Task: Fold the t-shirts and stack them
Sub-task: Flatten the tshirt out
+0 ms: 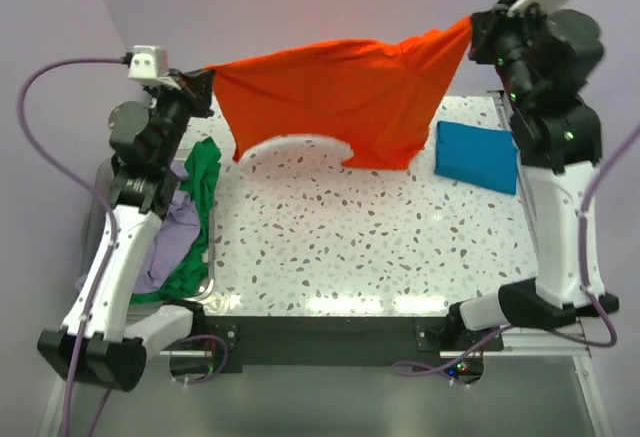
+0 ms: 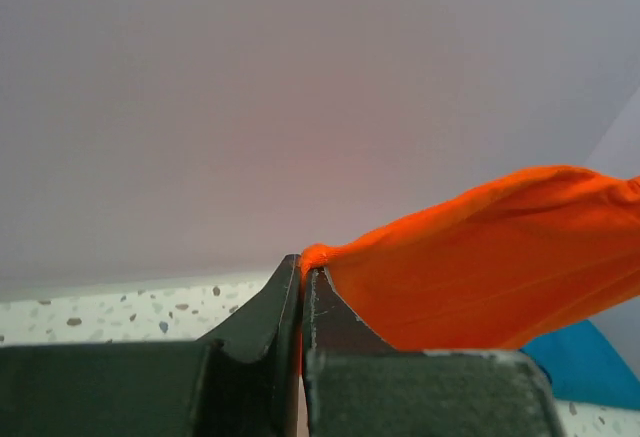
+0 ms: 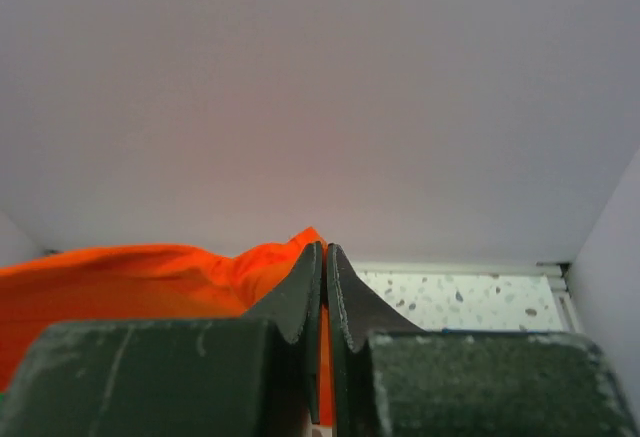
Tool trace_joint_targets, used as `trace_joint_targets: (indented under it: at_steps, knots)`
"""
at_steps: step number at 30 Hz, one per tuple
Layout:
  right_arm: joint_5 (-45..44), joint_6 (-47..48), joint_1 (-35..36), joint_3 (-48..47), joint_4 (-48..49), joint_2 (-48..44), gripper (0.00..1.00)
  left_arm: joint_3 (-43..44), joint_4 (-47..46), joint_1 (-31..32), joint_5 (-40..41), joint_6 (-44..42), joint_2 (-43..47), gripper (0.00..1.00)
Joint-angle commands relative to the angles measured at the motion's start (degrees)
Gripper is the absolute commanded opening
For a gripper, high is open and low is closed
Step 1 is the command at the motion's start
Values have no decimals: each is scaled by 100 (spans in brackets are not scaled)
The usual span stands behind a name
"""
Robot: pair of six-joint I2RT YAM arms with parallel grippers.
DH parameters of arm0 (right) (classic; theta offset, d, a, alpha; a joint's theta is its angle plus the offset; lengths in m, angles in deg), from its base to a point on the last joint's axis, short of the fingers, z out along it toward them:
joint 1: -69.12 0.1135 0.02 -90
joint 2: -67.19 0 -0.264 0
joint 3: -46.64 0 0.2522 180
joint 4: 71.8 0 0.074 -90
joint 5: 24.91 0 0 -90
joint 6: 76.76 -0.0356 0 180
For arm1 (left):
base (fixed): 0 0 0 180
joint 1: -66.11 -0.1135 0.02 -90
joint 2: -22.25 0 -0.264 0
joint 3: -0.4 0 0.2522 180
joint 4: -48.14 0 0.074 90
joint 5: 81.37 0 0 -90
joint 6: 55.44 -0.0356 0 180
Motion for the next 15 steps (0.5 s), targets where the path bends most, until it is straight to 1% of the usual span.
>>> trace_joint_targets:
  at_steps: [1,5,8,11,15]
  knots:
    - [25,191,-25,-136,405,-683,0,18,-409,-16,-68,42,757,0]
    - [7,419,-25,-514,317,-1088,0,167,-216,-16,20,-63,1555,0]
    - [-19,551,-25,-795,334,-1299,0,343,-136,-16,64,-143,1891,0]
    - [-11,587,-25,-1024,369,-1413,0,589,-40,-16,64,-222,1980,0]
    - [60,587,-16,-1077,615,-1422,0,721,-214,-8,3,-231,1857,0]
